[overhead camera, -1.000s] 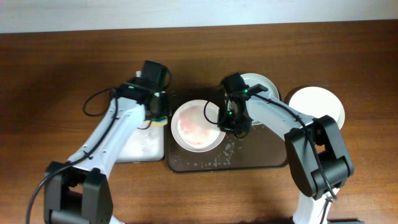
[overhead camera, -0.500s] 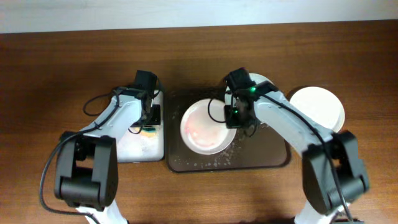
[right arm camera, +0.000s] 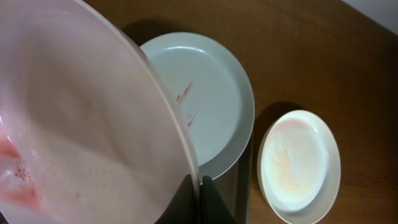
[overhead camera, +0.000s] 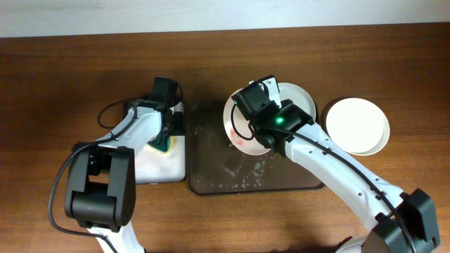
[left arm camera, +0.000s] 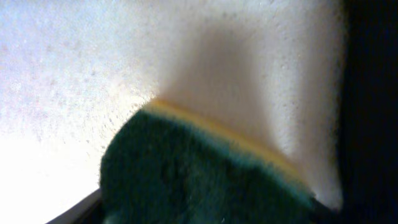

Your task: Clean dirty plates on tray and stack at the side

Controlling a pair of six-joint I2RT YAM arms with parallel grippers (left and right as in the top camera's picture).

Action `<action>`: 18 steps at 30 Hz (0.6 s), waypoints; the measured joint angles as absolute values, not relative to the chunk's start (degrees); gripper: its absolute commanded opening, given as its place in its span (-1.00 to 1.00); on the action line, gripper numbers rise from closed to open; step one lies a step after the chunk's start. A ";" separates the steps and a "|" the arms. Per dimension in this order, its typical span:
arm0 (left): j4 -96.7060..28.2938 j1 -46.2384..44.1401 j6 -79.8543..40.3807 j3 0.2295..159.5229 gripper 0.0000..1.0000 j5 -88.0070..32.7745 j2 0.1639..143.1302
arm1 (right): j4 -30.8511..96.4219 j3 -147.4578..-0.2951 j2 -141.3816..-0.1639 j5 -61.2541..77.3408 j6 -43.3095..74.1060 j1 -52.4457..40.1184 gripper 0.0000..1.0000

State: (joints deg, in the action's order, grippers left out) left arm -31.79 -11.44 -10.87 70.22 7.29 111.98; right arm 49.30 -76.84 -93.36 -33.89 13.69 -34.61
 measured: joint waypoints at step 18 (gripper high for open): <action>-42.87 -11.11 -11.33 68.64 0.78 7.90 106.10 | 50.17 -76.95 -93.25 -35.14 13.30 -34.61 -0.92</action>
